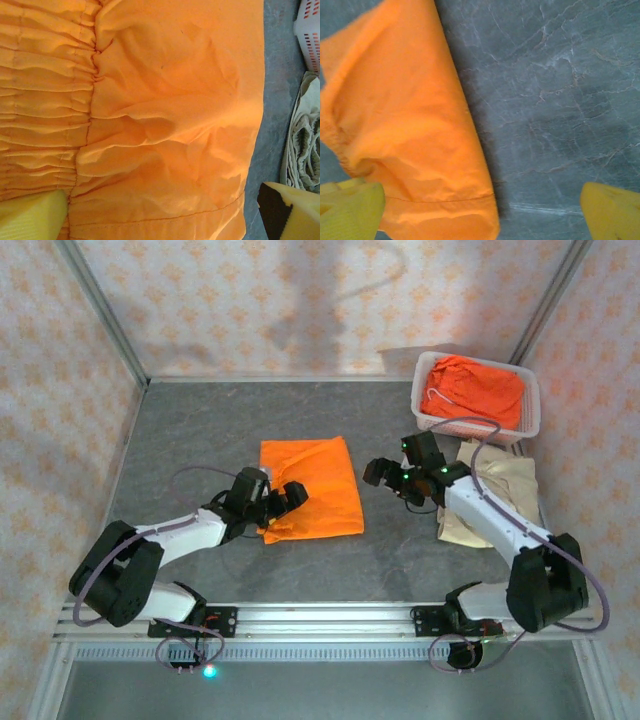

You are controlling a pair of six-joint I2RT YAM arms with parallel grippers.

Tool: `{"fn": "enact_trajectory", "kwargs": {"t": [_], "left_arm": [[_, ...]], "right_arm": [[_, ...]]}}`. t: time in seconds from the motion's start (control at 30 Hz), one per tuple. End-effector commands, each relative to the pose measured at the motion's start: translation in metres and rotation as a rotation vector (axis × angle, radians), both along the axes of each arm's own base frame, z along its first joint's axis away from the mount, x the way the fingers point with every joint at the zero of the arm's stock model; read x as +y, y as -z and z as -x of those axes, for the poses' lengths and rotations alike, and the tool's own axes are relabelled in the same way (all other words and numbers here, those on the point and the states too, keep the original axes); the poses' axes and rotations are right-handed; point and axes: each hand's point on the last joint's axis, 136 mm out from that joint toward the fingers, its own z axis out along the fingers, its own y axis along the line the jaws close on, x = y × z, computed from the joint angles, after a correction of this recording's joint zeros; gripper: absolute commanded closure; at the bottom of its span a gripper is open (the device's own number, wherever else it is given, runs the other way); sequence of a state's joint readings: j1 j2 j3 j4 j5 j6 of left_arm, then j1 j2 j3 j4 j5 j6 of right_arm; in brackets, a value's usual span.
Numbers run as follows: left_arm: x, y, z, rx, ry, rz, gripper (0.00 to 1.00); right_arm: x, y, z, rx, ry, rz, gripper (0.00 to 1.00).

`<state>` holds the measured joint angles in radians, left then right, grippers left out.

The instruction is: Fold and stack the shorts

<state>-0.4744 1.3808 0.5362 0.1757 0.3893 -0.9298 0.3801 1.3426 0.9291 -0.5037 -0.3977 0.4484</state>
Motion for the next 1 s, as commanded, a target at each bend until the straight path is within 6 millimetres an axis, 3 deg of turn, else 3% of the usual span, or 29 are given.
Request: {"fn": "enact_trajectory", "kwargs": {"t": [0.0,0.13,0.33,0.73,0.97], "left_arm": [[0.021,0.035,0.019,0.084,-0.025,-0.110,0.00],[0.022,0.036,0.020,0.083,-0.027,-0.113,0.00],[0.022,0.035,0.020,0.080,-0.023,-0.114,0.00],[0.022,0.039,0.021,0.086,-0.019,-0.117,0.00],[0.022,0.042,0.020,0.090,-0.020,-0.120,0.00]], "right_arm": [[0.013,0.002,-0.007,-0.004,-0.154,0.023,0.00],[0.041,0.011,-0.021,0.027,-0.288,-0.050,0.00],[0.065,0.029,-0.040,0.058,-0.394,-0.093,0.03],[0.084,0.067,-0.054,0.128,-0.449,-0.153,0.22],[0.098,0.070,-0.057,0.136,-0.441,-0.242,0.34]]}}
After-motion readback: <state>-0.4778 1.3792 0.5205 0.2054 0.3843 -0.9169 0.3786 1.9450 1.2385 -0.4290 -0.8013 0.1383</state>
